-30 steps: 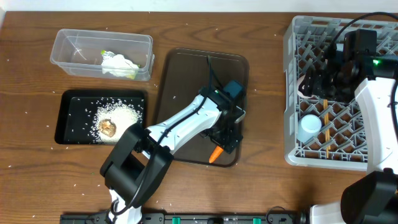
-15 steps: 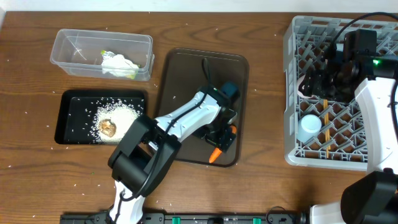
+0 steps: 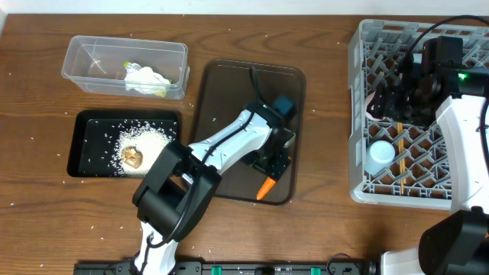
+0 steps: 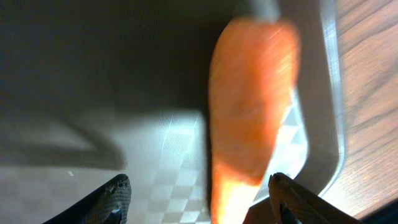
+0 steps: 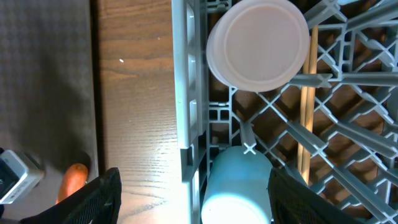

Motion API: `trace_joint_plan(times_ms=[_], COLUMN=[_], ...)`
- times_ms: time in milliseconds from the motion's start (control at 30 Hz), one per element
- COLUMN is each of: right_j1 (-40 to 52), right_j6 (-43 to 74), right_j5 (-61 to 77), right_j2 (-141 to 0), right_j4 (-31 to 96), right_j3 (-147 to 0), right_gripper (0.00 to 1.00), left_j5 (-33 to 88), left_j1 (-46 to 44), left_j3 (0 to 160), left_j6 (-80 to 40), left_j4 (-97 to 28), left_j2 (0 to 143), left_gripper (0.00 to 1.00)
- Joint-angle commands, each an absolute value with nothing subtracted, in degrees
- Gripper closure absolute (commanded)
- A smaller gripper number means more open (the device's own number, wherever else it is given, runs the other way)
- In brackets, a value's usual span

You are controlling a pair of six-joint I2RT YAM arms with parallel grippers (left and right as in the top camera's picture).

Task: Sort waste into correct bins and load items into the dishwasher rack
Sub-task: 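Grasp the carrot with the left gripper and lift it, then carry the carrot to the black tray and lower it onto the rice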

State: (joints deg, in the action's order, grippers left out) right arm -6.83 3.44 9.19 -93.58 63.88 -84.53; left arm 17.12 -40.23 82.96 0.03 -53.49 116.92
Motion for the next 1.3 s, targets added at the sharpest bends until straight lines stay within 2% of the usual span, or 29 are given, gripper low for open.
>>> trace_joint_plan(times_ms=[0,333,433,533,567,800,1033,1267], right_j1=[-7.07,-7.07,-7.07,-7.07,-7.07,-7.11,-7.11,-7.11], right_j6=[3.01,2.87,2.90,2.87,2.87,2.02,1.61,1.58], right_j5=[9.23,9.23,9.26,9.26,9.26,9.19,9.02,9.02], right_j2=[-92.25,-92.25,-92.25,-92.25,-92.25,-92.25,-92.25,-92.25], right_j4=[64.79,65.58,65.58,65.71,65.84,66.61,66.61,66.85], right_j3=[-85.56,-85.54,-85.54,-85.54,-85.54,-85.54,-85.54,-85.54], right_gripper=[0.31,0.30,0.30,0.30,0.30,0.30,0.29,0.28], left_j5=[17.34,12.64,12.12,12.14,12.12,11.92,6.15,5.26], left_j1=[-40.80,-45.71,-46.02,-46.00,-46.00,-46.00,-45.65,-40.58], left_j3=[84.68,84.79,85.19,85.45,85.62,87.39,91.96,97.69], left_j6=[3.25,4.51,4.51,4.51,4.49,4.43,4.45,4.01], left_j4=[-53.34,-53.47,-53.49,-53.47,-53.52,-54.92,-58.13,-60.25], left_j2=[117.75,118.98,119.72,119.92,119.92,119.90,119.42,117.10], left_gripper=[0.29,0.30,0.41,0.66,0.70,0.72,0.89,0.89])
